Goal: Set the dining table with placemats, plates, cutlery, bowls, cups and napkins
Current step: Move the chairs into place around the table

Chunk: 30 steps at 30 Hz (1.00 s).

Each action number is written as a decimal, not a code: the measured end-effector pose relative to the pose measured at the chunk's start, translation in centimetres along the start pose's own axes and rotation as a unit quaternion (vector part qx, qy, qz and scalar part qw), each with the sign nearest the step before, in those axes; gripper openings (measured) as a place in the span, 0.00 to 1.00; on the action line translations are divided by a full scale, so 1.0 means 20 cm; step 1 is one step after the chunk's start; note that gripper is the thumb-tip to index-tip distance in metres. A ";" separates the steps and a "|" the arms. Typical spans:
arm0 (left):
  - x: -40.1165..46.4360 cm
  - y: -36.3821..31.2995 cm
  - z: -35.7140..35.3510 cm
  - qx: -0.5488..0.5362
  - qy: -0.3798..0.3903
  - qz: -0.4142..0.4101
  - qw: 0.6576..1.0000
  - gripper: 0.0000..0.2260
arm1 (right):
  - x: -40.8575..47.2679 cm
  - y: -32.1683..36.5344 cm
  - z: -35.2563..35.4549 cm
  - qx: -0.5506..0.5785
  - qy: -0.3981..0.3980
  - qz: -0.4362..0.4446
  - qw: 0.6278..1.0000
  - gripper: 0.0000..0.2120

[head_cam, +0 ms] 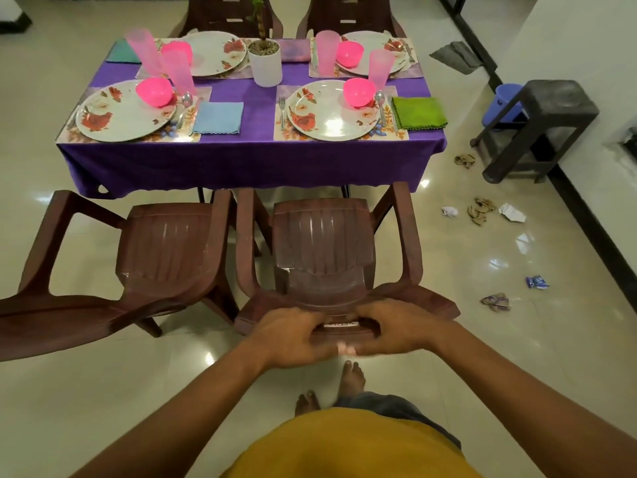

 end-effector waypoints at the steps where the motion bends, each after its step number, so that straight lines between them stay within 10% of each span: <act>1: -0.03 -0.01 -0.01 0.055 -0.030 -0.013 0.998 0.34 | -0.03 0.00 -0.01 -0.037 -0.020 0.001 0.999 0.36; 7: 0.01 0.03 -0.04 0.175 -0.104 0.005 0.979 0.11 | -0.02 -0.05 -0.04 -0.164 -0.179 -0.016 0.970 0.21; 30: 0.02 0.05 0.01 0.179 -0.190 -0.029 0.965 0.14 | 0.00 -0.07 -0.10 -0.191 -0.288 -0.053 0.937 0.10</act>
Point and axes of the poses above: each hand's wrist, its own x-axis towards the middle knuckle, its own z-axis out of the back of the hand, y = z × x, the point moved 8 cm from there along x, towards the middle knuckle, and after that the axes turned 4 degrees about -x, right-handed, at the moved point
